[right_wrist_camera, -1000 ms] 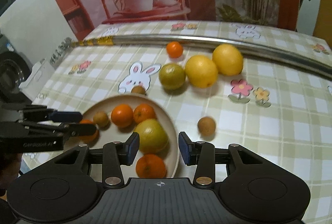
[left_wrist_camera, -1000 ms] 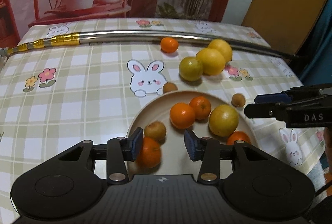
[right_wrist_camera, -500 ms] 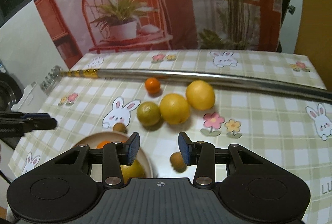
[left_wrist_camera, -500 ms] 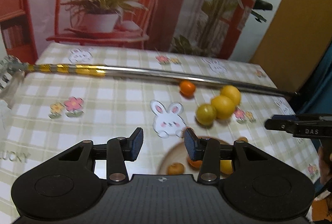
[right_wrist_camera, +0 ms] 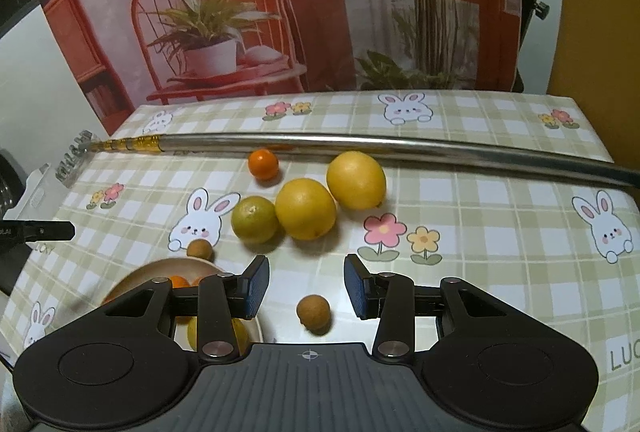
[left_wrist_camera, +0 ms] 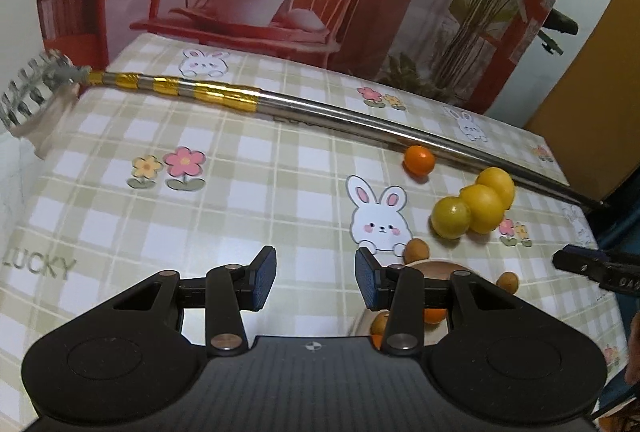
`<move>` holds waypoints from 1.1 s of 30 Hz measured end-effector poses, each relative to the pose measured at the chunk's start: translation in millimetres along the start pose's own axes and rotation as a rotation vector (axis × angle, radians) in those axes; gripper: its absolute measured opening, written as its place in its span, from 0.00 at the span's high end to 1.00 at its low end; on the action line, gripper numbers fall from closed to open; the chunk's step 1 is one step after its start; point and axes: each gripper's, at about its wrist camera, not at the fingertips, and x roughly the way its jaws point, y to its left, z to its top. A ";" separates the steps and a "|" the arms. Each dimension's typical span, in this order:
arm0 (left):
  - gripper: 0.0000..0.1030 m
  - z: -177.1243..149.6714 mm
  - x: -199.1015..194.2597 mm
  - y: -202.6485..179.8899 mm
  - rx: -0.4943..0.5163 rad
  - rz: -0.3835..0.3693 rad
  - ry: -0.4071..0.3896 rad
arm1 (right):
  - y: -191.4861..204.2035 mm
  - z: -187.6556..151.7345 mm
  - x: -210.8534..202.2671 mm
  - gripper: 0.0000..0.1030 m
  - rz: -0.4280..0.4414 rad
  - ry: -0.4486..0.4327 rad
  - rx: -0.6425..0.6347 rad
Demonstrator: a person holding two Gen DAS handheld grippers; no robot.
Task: Organize fruits
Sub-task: 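Move both tools toward the small brown kiwis on the table, then grasp a brown kiwi with the left tool while the right tool grasps another kiwi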
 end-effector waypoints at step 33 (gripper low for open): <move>0.57 35.7 125.3 -72.5 -0.019 -0.137 0.303 | -25.5 -8.3 37.4 0.62 0.002 0.072 0.077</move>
